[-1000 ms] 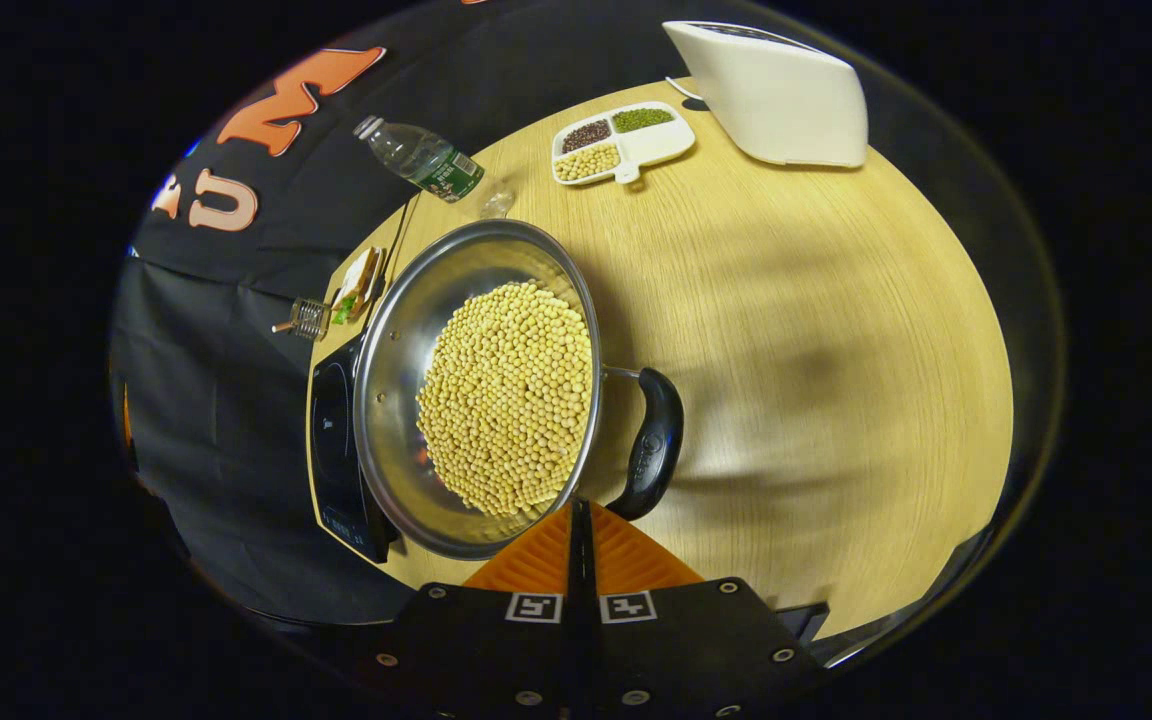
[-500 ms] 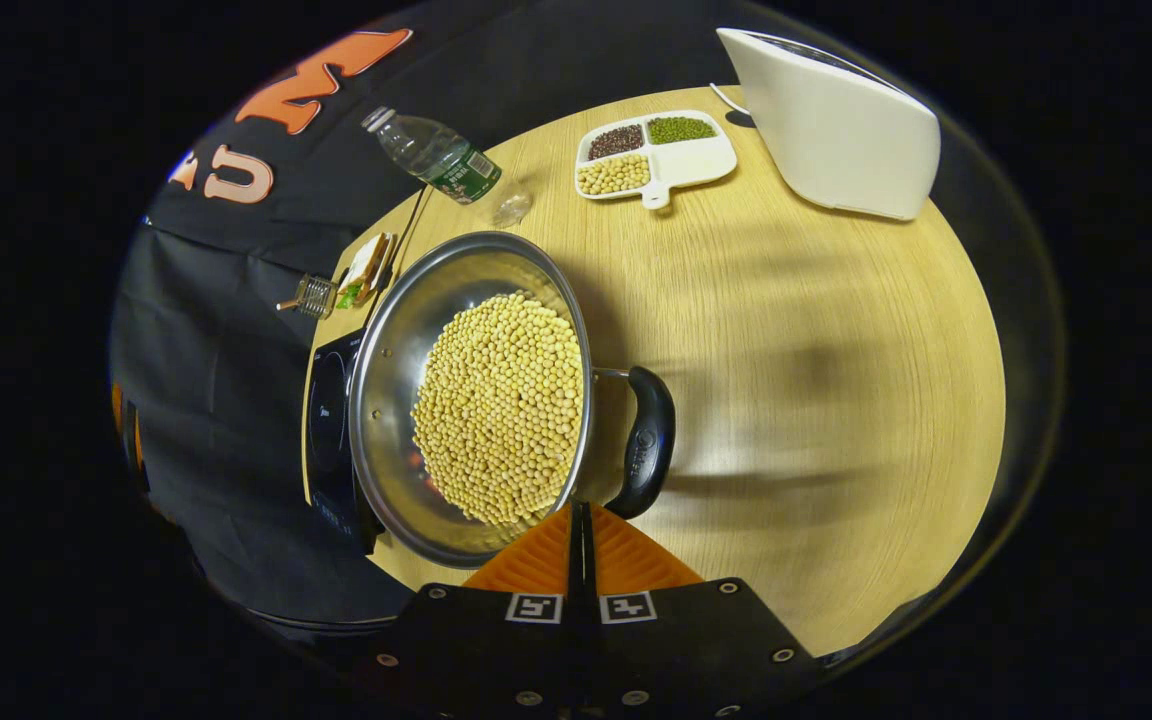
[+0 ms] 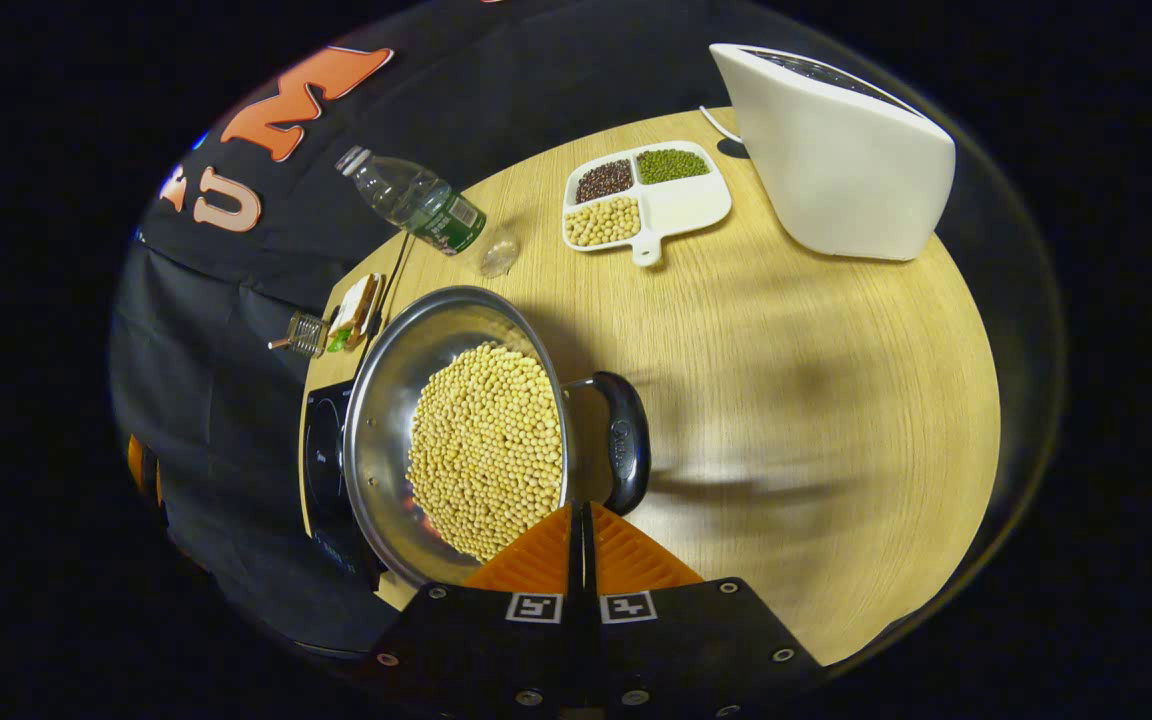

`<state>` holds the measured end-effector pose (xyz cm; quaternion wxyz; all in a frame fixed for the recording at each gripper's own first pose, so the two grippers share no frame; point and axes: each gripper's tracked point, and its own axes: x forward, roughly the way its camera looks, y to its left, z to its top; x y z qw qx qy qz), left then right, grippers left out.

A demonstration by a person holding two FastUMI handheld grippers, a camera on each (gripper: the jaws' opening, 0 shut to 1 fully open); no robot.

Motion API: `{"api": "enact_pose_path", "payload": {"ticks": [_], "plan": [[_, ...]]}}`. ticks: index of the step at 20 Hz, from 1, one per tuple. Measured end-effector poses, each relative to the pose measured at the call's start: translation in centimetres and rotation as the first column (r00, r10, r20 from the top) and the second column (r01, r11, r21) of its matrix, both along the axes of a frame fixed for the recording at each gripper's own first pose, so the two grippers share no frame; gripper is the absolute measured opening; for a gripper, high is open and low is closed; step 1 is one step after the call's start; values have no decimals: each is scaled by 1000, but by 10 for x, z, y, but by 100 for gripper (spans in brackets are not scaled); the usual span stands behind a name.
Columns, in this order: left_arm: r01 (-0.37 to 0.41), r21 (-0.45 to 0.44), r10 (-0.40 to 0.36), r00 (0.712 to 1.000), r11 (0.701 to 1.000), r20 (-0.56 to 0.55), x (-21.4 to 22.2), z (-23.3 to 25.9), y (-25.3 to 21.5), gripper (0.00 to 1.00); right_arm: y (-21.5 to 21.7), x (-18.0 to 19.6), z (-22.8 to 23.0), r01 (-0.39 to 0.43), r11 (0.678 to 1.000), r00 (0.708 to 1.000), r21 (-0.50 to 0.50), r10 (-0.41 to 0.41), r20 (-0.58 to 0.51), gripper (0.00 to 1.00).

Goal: First push the handle of the pot to place it horizontally, then grasp the pot with both hands and set it on the induction cooktop.

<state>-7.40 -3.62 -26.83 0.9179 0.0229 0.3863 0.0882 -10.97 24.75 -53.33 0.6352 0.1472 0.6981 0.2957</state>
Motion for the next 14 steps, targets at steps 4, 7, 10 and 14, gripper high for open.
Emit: {"api": "enact_pose_path", "payload": {"ticks": [4,7,10,14], "plan": [[-9,-112,-9,987,994,-160,-15,-58,-7,90,-11,9,10,19,999,996,-51,-14,90,0],[-19,-185,-41,948,982,-314,-35,-109,-20,91,-14,16,21,52,997,989,-51,-45,144,4],[-18,-215,-76,904,976,-421,-51,-152,-29,91,-8,32,28,100,994,972,-42,-89,217,12],[25,-221,-134,857,975,-498,-59,-197,-43,91,7,48,27,129,991,954,-41,-112,279,53]]}}
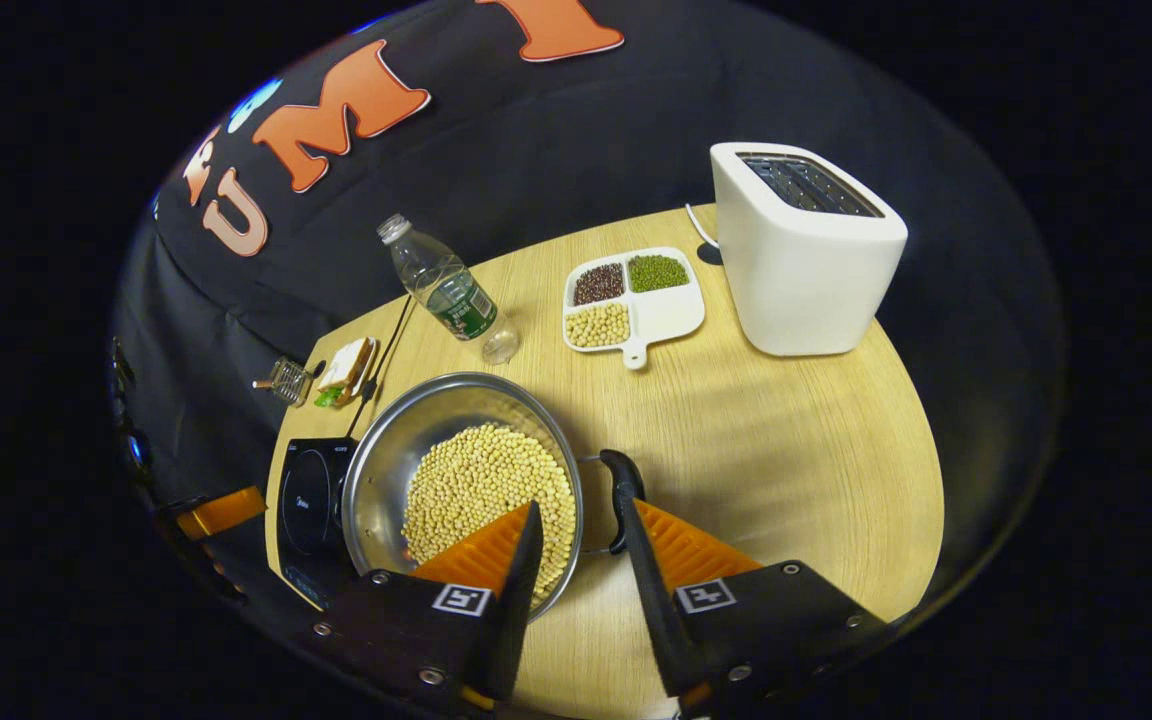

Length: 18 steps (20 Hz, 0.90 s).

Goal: First push the handle of the pot to place it horizontally, then grasp the pot with both hands and set it on the induction cooktop.

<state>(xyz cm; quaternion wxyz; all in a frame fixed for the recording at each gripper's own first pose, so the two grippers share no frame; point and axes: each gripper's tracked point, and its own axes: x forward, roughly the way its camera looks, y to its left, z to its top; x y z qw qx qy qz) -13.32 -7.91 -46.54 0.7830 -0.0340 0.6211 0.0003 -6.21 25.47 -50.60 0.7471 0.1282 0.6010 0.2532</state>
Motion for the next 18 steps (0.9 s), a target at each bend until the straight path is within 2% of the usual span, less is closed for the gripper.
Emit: {"api": "enact_pose_path", "payload": {"ticks": [1,2,3,4,6,9,11,12,14,15,18], "plan": [[4,-8,-5,1000,1000,-26,-3,-9,-4,94,2,-1,-3,-4,1000,1000,-15,4,-4,57],[4,-25,-5,999,1000,-42,-3,-17,-8,92,0,-3,-6,-13,999,1000,-30,13,-12,66],[2,-28,-4,998,1000,-60,-4,-26,-10,92,0,-4,-9,-24,999,1000,-47,23,-14,64],[15,-36,-17,998,999,-61,-3,-33,-14,96,2,-4,-13,-34,997,999,-65,34,-7,76],[19,-36,-22,997,999,-79,-3,-47,-19,92,4,-3,-20,-47,995,999,-92,48,4,83],[17,-19,-19,993,1000,-119,-6,-67,-20,92,7,-5,-30,-63,992,998,-111,61,-21,88],[45,-12,-46,995,999,-86,4,-73,-21,91,5,-6,-37,-72,989,997,-128,69,-28,88],[61,11,-60,994,998,-88,5,-73,-18,92,5,-7,-40,-77,988,997,-136,72,-35,89],[76,61,-70,993,995,-90,8,-77,-4,88,8,-10,-45,-83,986,996,-145,77,-47,89],[54,65,-48,995,996,-84,8,-77,-2,86,8,-9,-46,-84,986,996,-147,78,-48,89],[-31,-6,30,991,1000,-132,-4,-88,-5,91,13,-11,-52,-91,984,995,-152,84,-56,89]]}}
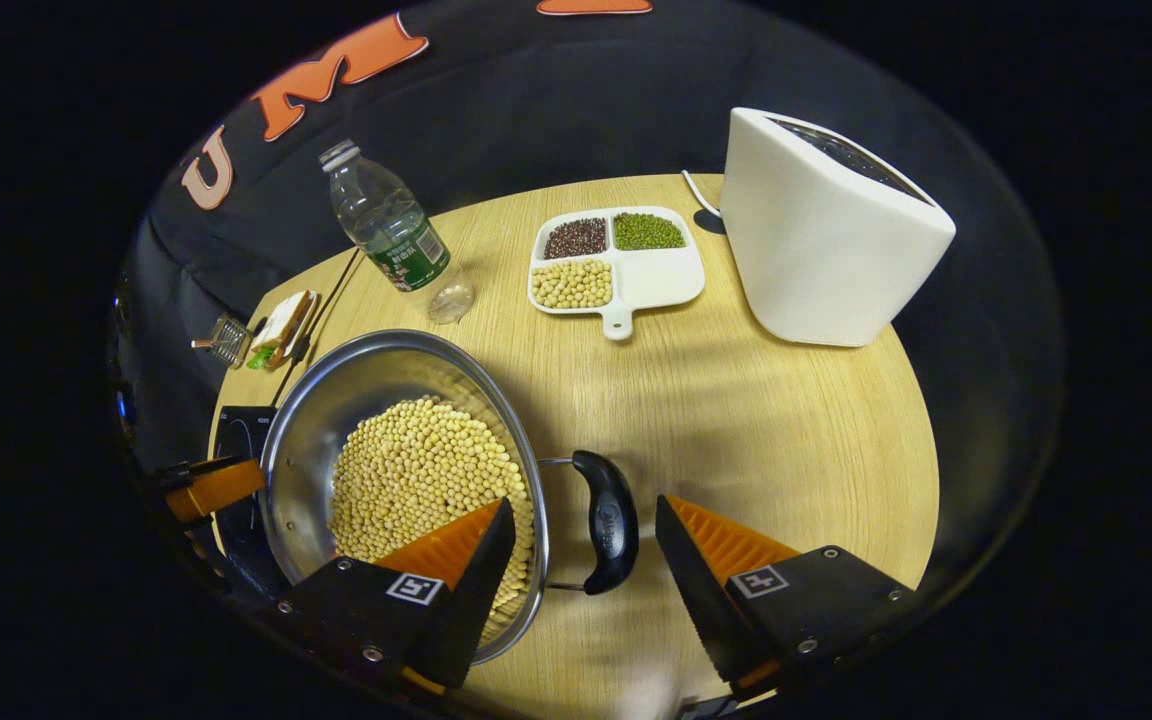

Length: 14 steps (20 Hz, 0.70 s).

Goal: First push the handle of the pot to place it horizontally, then grasp the pot with both hands and set it on the induction cooktop.

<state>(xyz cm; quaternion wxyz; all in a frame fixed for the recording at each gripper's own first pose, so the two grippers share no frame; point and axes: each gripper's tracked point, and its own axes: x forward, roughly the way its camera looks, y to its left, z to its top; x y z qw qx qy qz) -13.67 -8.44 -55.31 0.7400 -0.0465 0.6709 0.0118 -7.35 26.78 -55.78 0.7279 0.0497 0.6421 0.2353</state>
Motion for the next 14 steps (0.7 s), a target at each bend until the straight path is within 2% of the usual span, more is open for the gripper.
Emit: {"api": "enact_pose_path", "payload": {"ticks": [1,2,3,7,8,9,12,14], "plan": [[-5,-14,5,1000,1000,-10,-3,-4,-1,88,1,-1,-2,-4,1000,1000,-3,4,-6,89],[-1,-11,1,1000,1000,-18,-5,-6,0,92,3,-2,-4,-8,1000,1000,-3,8,-12,89],[4,-6,-4,1000,1000,-20,-6,-7,-2,88,5,-3,-5,-11,1000,1000,-4,11,-17,88],[74,4,-74,997,997,-9,-7,-13,-10,88,-4,-7,-12,-53,996,999,-78,54,8,75],[80,6,-80,997,997,-4,-6,-16,-11,92,-6,-8,-12,-50,995,999,-84,51,14,66],[77,13,-77,997,997,-7,-8,-21,-13,87,-6,-9,-13,-41,996,999,-80,41,8,65],[40,11,-39,999,999,-35,-18,-33,-14,84,0,-13,-14,-14,997,1000,-73,13,-9,63],[35,16,-34,999,999,-31,-20,-36,-14,83,-1,-12,-14,-26,997,1000,-78,26,-1,63]]}}
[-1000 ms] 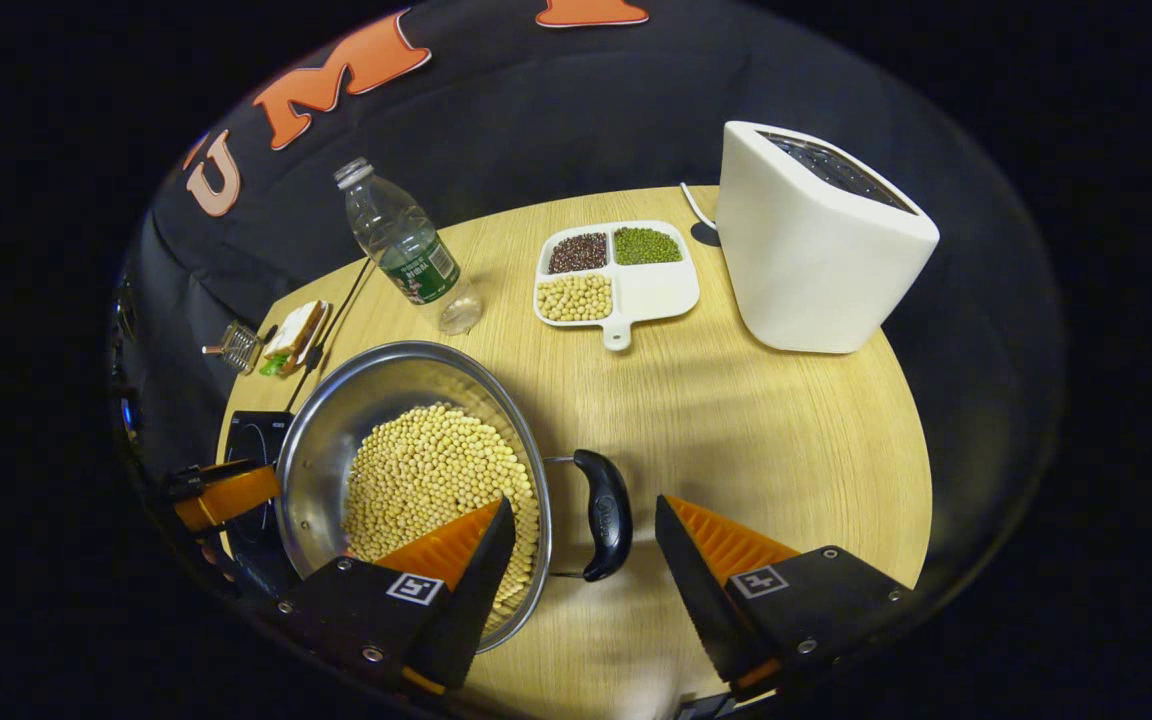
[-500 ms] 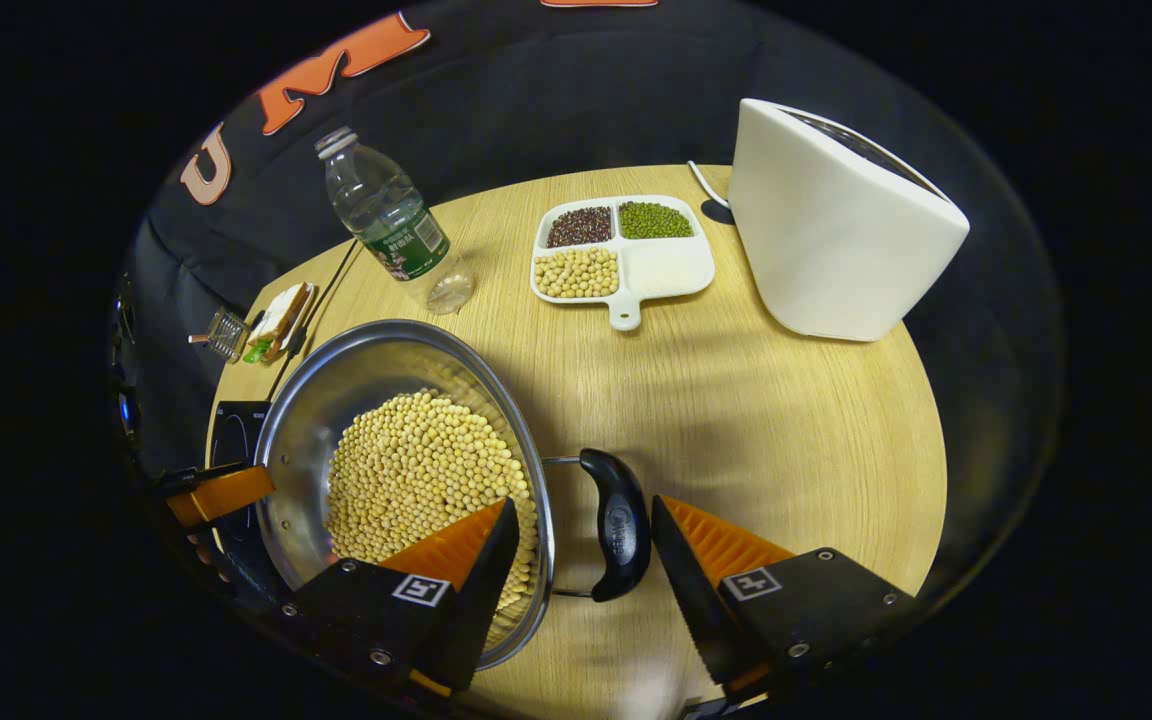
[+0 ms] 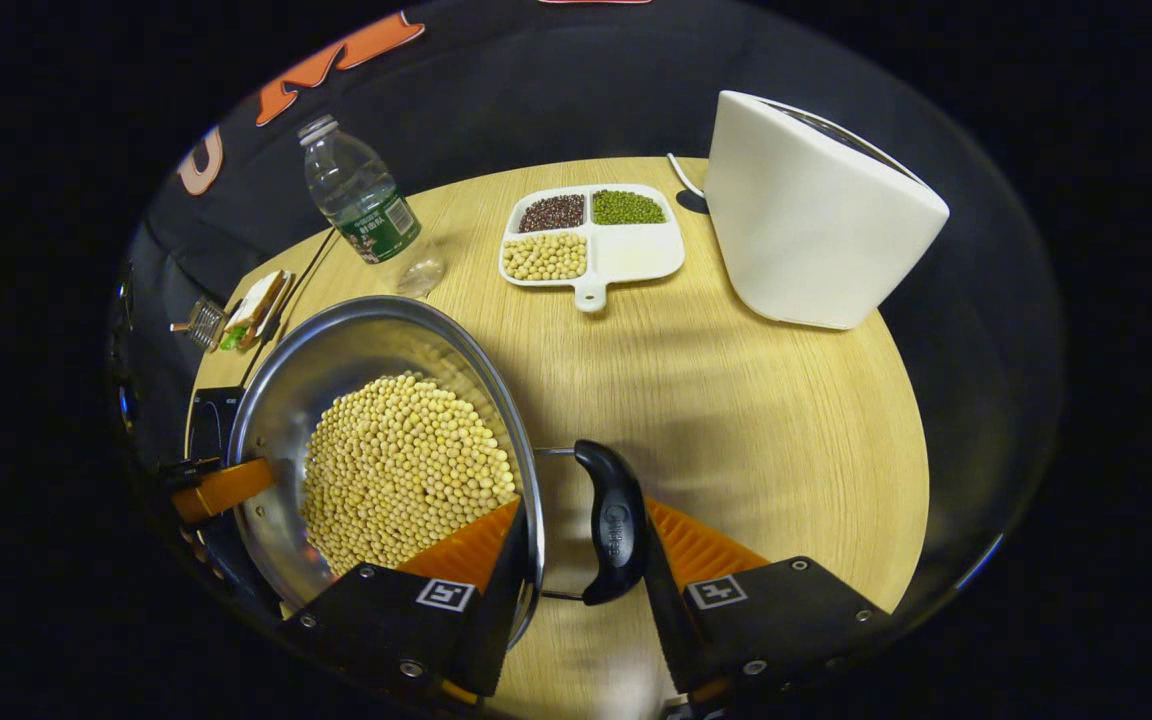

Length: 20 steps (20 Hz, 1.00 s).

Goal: First push the handle of the pot to place it horizontally, then grasp the pot with both hands and set it on the induction cooktop.

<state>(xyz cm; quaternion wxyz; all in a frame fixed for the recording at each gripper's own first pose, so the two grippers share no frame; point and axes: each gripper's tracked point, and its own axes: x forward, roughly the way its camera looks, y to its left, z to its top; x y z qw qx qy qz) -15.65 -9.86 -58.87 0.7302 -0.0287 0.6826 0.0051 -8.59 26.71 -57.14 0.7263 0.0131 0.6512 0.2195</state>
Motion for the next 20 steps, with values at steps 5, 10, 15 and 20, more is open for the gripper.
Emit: {"api": "enact_pose_path", "payload": {"ticks": [5,10,15,20], "plan": [[-29,61,25,998,998,64,2,-7,7,69,-1,1,1,10,1000,999,-27,-9,40,63],[-5,103,-10,990,995,139,10,-11,10,69,-1,2,-1,39,999,993,-34,-35,115,64],[9,132,-32,985,991,172,14,-11,12,69,0,3,-2,64,997,984,-31,-58,170,63],[-8,123,-9,990,992,139,-4,4,13,66,-2,-23,3,118,993,990,-30,-115,87,54]]}}
